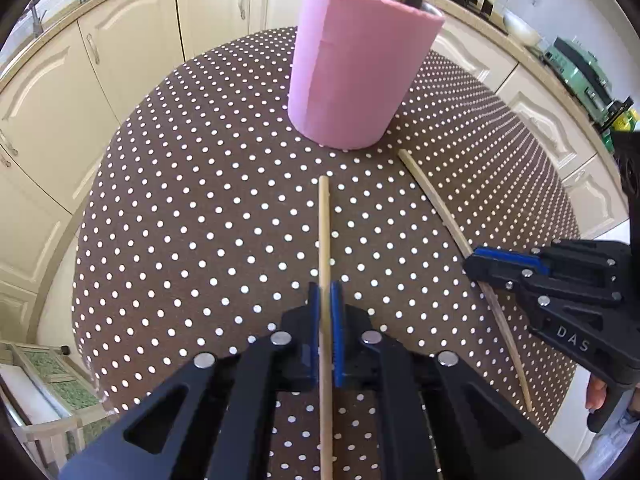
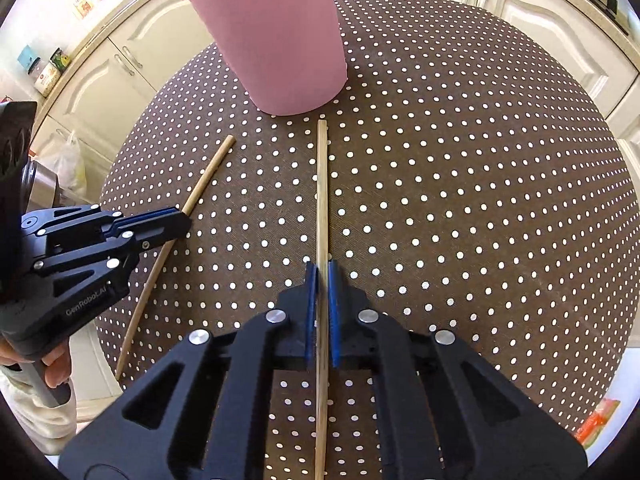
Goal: Organize utensils
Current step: 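Lift both chopsticks with both tools up over the pink cup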
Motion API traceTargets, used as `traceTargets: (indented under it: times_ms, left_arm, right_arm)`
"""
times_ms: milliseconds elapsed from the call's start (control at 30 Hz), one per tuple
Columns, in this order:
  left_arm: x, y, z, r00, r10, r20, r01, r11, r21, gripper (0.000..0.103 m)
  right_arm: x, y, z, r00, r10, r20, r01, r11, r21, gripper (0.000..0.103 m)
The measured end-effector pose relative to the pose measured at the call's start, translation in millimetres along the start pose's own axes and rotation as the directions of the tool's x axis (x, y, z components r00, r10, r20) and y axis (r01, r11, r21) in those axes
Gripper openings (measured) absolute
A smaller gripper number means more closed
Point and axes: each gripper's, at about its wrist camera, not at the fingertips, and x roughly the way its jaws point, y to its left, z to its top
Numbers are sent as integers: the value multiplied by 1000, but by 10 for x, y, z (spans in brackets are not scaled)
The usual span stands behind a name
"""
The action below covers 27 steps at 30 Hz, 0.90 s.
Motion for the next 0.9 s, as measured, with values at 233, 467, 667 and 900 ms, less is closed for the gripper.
traceTargets:
  times_ms: [233,467,667,900]
  left_arm:
    - [-217,94,-115,993,-65,94,66,998,-7,5]
    - [-791,2,-161,935,-149,323,142,989,47,5]
    - [-1265,-110,-118,821,-168,545,136,986,100,5]
    - [-1635,-191,128,626,-202,753,163,978,127,5]
  right_arm:
    - [-262,-65,-243,994,60,93,-62,998,22,6]
    - [-831,-159,-360,945,117,307,-123,992,-1,6]
    - [-1310,-169,-351,854,153,498,-156,987,-36,6]
    - [-1768,-73,-133,736,175,654,-170,983,-71,6]
